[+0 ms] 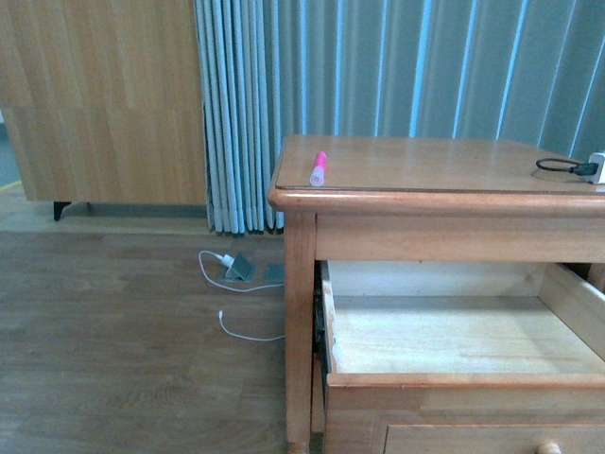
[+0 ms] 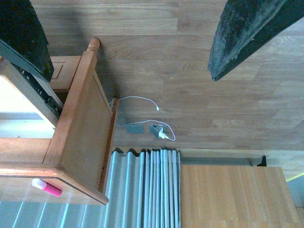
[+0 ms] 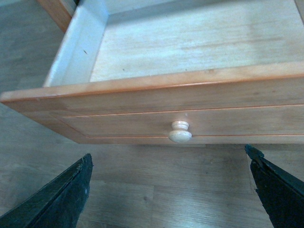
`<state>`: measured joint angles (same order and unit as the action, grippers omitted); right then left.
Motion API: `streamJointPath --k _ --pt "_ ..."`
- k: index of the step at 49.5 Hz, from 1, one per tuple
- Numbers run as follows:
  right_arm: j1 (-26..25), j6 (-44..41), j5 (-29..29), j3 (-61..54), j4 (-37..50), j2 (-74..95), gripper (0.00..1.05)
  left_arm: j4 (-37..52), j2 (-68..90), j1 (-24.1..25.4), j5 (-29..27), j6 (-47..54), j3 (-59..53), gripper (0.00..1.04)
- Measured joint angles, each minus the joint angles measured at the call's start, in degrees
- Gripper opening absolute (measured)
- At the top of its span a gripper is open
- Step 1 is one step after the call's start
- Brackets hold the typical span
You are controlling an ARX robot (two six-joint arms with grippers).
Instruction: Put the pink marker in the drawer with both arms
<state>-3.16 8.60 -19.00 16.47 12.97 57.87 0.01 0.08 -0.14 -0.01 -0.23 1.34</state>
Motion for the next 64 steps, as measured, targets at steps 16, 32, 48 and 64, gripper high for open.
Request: streamJointPath --k 16,32,48,64 --pt "-8.9 -0.2 -9.2 1.7 -24.7 -30.3 0.96 0.0 0.0 0.0 0.0 0.0 0.0 0.99" --pt "-8.7 -3.0 1.2 -1.6 -17.7 -35.5 0.88 0.0 0.0 0.0 0.0 0.0 0.0 0.99" --pt "-4.1 -8.0 11.7 -8.4 -5.0 -41.4 0.94 0.0 0.0 0.0 0.0 0.0 0.0 0.99" --pt "-4.1 -8.2 11.8 -8.4 -5.0 -41.4 0.96 0.0 0.0 0.0 0.0 0.0 0.0 0.99"
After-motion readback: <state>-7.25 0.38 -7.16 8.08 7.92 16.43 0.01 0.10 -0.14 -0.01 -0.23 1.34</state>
